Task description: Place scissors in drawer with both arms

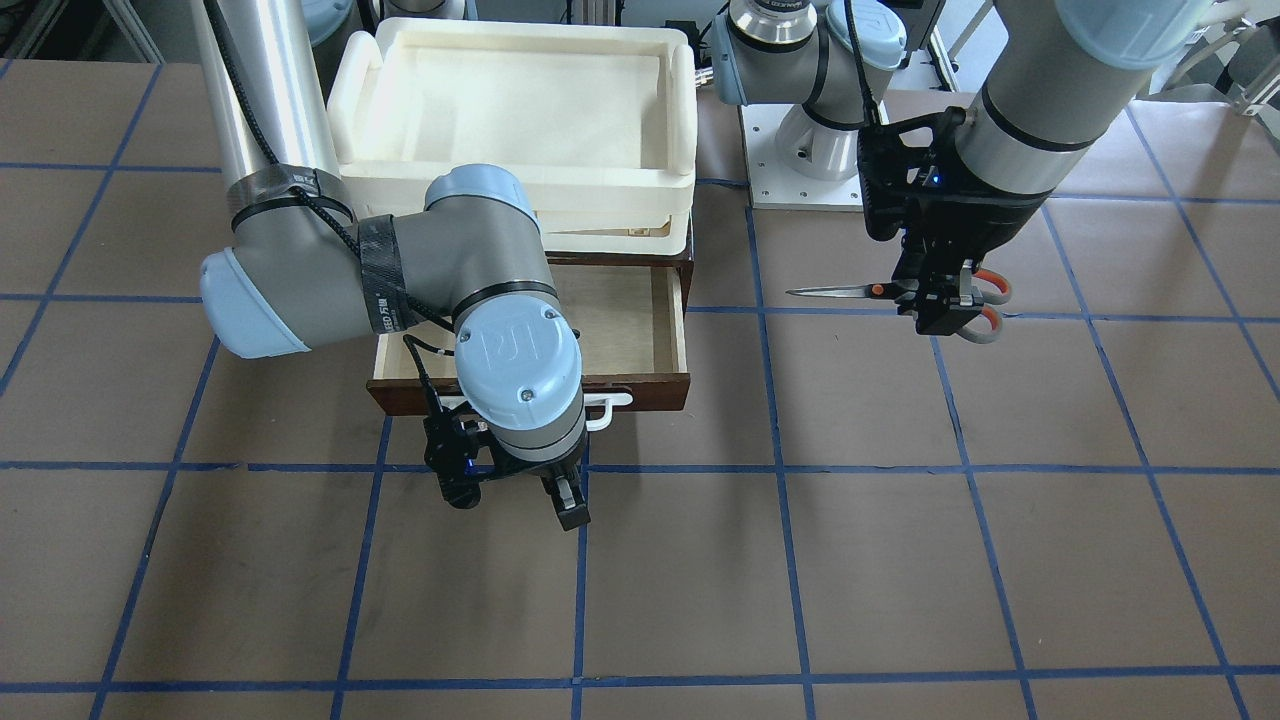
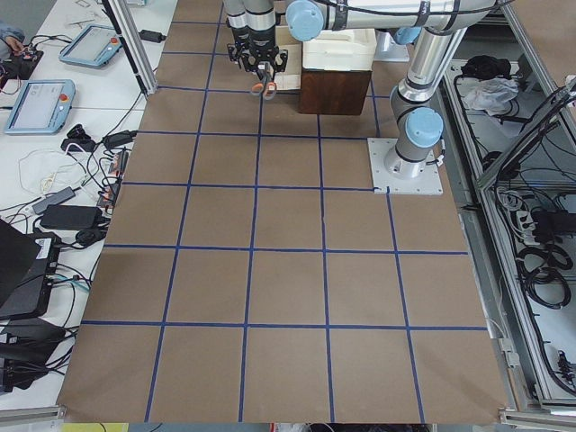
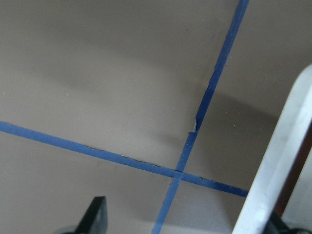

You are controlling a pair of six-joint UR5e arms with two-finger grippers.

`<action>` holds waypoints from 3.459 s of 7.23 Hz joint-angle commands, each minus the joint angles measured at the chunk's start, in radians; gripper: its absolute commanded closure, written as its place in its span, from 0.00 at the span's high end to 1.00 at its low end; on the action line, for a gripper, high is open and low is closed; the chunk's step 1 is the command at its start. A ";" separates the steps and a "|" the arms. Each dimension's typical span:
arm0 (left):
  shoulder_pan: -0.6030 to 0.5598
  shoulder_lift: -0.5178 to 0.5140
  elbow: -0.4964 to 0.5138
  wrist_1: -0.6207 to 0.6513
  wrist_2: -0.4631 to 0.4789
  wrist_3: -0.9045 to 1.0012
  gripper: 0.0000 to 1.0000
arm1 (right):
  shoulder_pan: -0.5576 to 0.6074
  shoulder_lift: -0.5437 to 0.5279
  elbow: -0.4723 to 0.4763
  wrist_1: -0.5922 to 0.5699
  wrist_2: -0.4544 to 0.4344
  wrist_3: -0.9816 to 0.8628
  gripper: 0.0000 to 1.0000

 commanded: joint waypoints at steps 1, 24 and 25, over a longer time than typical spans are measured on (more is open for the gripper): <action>0.000 -0.001 0.000 -0.001 0.001 -0.002 0.06 | -0.012 0.001 -0.009 0.001 0.002 -0.013 1.00; -0.002 -0.001 0.000 -0.006 -0.009 -0.006 0.06 | -0.041 -0.083 -0.049 0.041 -0.010 -0.078 1.00; -0.009 0.002 -0.001 -0.013 -0.017 -0.020 0.06 | -0.047 -0.123 -0.046 0.039 -0.072 -0.228 1.00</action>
